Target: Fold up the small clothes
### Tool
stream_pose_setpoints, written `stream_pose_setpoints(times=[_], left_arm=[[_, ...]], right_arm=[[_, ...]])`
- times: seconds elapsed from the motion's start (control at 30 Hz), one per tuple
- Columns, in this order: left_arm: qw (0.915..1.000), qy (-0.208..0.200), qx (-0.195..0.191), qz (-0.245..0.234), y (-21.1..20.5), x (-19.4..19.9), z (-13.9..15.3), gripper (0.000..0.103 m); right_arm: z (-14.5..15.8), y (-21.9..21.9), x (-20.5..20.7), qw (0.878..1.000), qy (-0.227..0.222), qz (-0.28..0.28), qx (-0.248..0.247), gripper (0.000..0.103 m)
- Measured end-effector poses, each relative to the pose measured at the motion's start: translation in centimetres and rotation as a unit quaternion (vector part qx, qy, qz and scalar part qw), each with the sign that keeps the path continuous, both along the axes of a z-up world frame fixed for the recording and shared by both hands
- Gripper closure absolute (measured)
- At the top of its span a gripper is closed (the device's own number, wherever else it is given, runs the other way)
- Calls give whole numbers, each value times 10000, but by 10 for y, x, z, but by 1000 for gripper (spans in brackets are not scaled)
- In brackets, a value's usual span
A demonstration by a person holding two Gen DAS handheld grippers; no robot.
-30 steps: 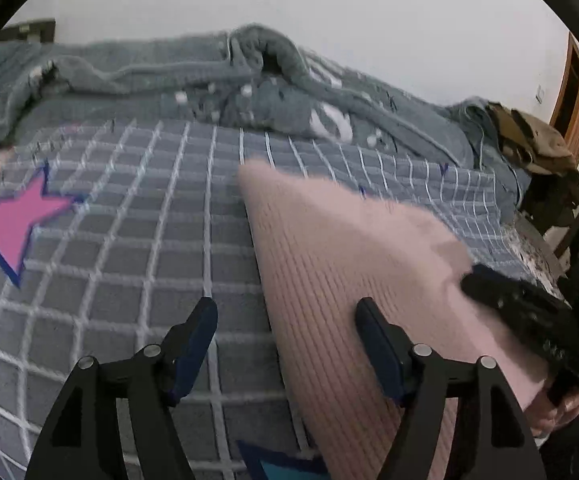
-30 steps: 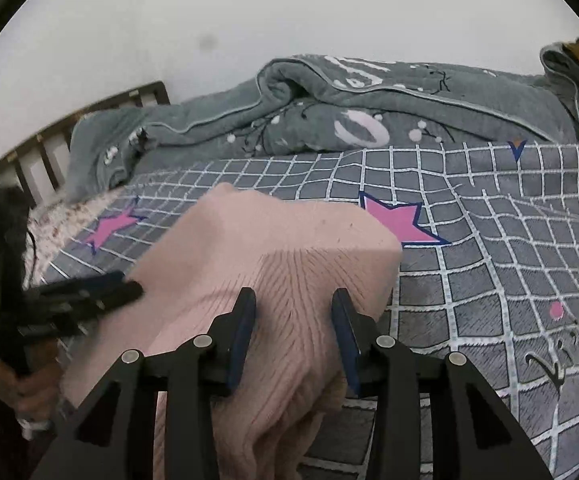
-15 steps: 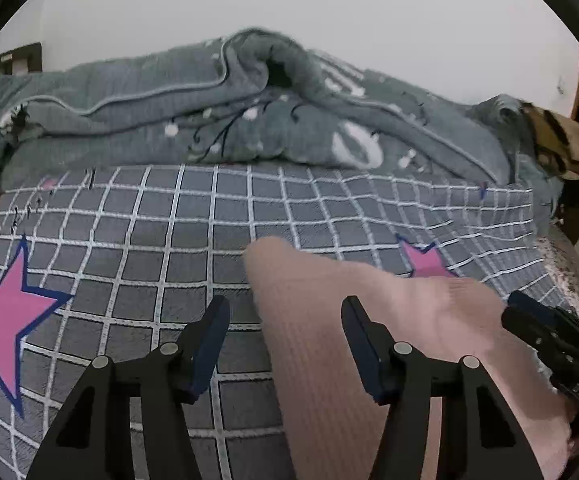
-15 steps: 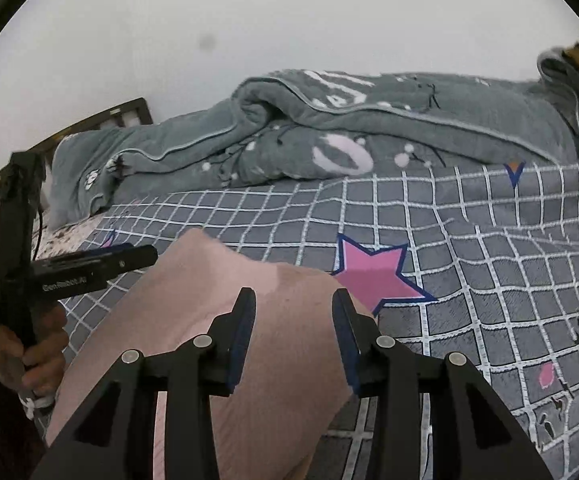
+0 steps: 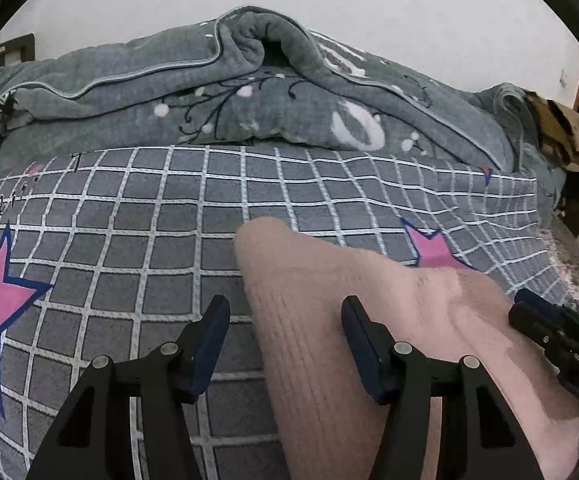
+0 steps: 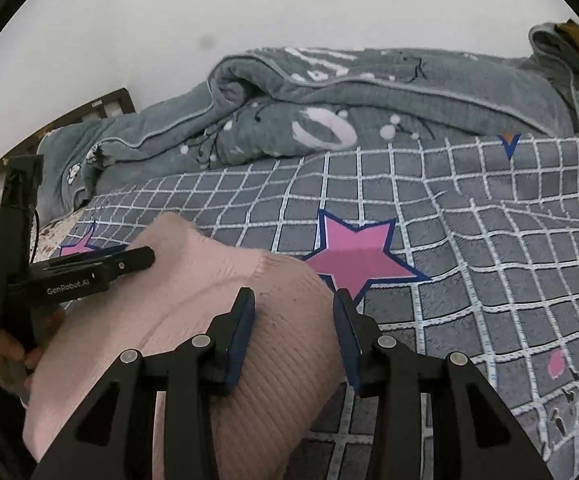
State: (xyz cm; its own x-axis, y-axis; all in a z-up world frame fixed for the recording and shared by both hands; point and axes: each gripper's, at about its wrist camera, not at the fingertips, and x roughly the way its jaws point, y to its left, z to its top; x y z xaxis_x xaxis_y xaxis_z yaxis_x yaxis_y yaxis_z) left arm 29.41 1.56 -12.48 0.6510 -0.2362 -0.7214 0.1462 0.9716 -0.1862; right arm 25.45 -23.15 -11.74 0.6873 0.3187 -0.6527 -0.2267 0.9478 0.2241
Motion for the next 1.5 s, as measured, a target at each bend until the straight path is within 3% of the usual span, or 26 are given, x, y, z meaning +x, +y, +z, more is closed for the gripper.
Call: stream_pose_setpoints(times=[0.37,0.5,0.6,0.67,0.73,0.8,0.93,1.03,1.23,1.5], left_arm=[[9986,-83,-361,-372,-3,-80,20,44],[9989,-240,47,-400,-13,-118,15,42],[9987,-260,43,-434,-11,-137,12,41],[9989,-179,-64,-428,-7,-141,9,36],[9990,-101,-96,-434,-6,-145,2,35],[9990,-123,-15,-426,-8,-149,-5,31],[9990,-282,118,-312,-11,-153,-9,30],[9985,-411,235,-258,-13,-154,-11,27],[9988,-438,109,-210,-8,-153,-17,21],[9985,-525,122,-69,-10,-162,-23,20]], right_arm=[[37,10,-80,9984,-453,325,121,62],[32,22,-111,9979,-492,428,8,62],[22,33,-125,9966,-557,464,-381,62],[13,35,-129,9957,-565,465,-570,65],[2,32,-128,9953,-531,244,-768,74],[-4,26,-127,9951,-532,95,-831,74],[-11,15,-126,9974,-500,-50,-519,74],[-18,13,-125,9977,-519,-141,-420,68],[-23,2,-113,9994,-251,-243,63,59],[-23,12,-117,9985,-323,-335,-291,58]])
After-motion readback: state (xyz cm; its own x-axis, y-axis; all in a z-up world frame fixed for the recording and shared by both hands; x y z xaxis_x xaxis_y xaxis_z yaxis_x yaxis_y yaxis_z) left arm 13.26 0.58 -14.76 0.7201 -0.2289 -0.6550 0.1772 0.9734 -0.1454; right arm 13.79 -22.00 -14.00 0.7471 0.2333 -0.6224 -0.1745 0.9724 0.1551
